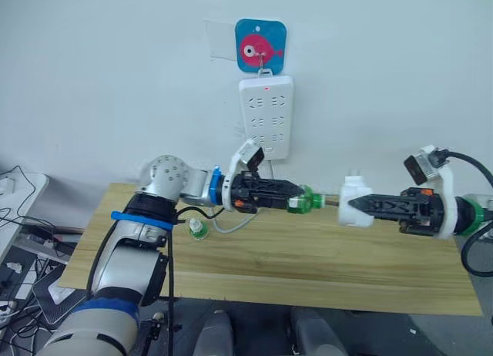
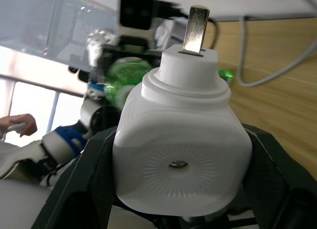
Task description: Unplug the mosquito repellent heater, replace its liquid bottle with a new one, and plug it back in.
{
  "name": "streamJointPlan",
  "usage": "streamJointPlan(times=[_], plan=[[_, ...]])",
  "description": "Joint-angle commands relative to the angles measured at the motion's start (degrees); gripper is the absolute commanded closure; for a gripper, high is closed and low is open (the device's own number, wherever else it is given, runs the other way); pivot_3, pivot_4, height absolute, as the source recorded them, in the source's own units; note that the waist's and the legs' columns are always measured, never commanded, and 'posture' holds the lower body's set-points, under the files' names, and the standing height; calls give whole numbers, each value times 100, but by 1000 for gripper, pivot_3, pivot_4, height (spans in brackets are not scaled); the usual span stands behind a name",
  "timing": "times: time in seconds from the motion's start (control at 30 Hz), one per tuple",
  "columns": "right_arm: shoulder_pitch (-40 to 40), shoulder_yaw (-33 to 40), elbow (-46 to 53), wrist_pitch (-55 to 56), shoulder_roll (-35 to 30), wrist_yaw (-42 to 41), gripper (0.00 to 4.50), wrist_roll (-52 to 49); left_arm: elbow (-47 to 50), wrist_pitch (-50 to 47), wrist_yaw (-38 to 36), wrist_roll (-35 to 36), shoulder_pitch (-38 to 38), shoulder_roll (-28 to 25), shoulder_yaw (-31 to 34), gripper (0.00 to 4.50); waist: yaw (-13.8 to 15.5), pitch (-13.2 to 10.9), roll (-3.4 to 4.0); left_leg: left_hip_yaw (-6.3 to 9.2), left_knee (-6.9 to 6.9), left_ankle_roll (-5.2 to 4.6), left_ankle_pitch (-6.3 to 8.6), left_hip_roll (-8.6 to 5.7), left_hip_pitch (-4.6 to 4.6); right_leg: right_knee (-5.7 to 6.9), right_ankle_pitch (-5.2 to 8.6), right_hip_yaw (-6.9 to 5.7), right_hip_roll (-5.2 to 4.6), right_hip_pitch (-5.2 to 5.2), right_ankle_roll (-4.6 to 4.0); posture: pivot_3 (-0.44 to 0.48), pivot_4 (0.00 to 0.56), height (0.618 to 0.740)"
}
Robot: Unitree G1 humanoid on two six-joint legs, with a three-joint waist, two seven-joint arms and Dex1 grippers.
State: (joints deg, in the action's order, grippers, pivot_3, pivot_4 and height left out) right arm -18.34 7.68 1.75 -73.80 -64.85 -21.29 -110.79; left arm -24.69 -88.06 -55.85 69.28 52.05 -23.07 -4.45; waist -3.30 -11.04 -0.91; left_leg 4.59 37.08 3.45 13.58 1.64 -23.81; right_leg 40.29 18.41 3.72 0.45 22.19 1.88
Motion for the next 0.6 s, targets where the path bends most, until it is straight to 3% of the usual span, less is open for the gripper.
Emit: streamJointPlan(times=[0.03, 0.3, 0.47, 0.6], plan=[[-32, 145, 48, -69, -27, -151, 1471, 71, 208, -102, -93, -76, 32, 96, 219, 2245, 3, 0, 0, -1, -1, 0, 0, -1, -1, 0, 0, 0, 0, 0, 0, -37, 178, 740], [120, 330, -250, -166, -107, -315, 1471, 743, 397, 93, -363, -463, -99, -137, 264, 2245, 5, 0, -1, -3, -2, 0, 0, 0, -1, -3, 0, 3, 0, 0, 0, -32, 179, 740], [257, -583, -328, 442, -82, -5, 1471, 3598, 662, 278, -488, -657, -323, -189, 294, 2245, 13, 0, -1, -3, -1, 0, 0, 0, 1, -3, 0, 3, -1, 1, 0, -15, 181, 740], [136, -1451, -841, 850, -47, -419, 1471, 5393, 1000, 358, -499, -743, -505, -156, 251, 2245, 37, -4, 5, -4, -1, 1, 0, -4, 0, -2, 0, 5, -4, 4, 1, 16, 186, 740]])
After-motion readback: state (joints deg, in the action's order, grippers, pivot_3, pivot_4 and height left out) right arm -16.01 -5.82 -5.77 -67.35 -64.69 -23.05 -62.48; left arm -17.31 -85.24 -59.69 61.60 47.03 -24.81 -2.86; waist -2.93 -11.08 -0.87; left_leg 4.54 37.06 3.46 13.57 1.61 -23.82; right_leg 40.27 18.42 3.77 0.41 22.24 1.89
